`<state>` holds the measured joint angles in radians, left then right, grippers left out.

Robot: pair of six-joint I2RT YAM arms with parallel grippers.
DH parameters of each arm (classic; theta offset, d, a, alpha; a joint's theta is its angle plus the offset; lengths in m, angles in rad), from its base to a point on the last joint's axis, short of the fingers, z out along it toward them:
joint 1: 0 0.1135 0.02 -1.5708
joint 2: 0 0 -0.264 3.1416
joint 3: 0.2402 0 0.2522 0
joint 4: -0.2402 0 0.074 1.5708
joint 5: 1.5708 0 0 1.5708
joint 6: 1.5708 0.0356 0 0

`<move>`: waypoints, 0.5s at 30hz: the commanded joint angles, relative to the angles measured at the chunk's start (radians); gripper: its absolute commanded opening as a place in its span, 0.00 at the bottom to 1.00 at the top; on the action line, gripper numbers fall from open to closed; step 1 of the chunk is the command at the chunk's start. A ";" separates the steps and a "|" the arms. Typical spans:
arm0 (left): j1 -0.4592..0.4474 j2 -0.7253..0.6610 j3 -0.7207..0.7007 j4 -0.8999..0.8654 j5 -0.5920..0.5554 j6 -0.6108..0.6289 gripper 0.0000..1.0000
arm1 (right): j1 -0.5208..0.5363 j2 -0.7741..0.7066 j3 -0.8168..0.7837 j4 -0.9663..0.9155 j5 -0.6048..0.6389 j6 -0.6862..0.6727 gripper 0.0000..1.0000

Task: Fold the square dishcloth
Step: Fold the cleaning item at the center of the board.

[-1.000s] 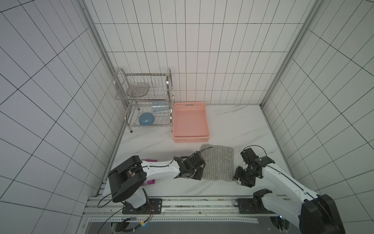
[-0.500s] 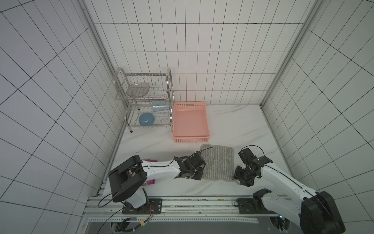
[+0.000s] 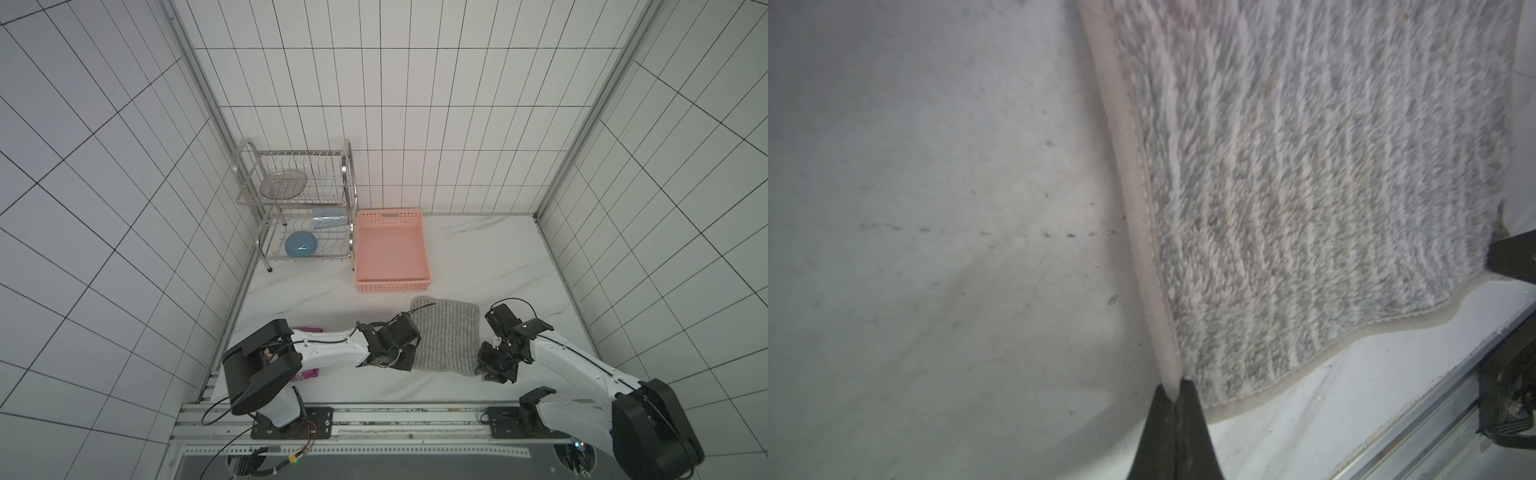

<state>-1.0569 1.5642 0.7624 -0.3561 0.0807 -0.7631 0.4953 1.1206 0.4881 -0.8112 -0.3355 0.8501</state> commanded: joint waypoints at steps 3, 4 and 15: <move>0.000 -0.031 -0.008 0.004 -0.025 -0.004 0.00 | 0.011 0.015 -0.006 0.001 0.031 -0.007 0.18; 0.000 -0.036 -0.008 0.000 -0.028 -0.004 0.00 | 0.012 0.004 0.004 -0.016 0.040 -0.013 0.16; 0.000 -0.152 0.017 -0.066 -0.057 -0.042 0.00 | 0.013 -0.071 0.185 -0.198 0.137 -0.112 0.06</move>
<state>-1.0569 1.4406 0.7624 -0.3878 0.0517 -0.7837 0.4999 1.0534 0.6296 -0.9375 -0.2516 0.7792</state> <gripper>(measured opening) 0.041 0.077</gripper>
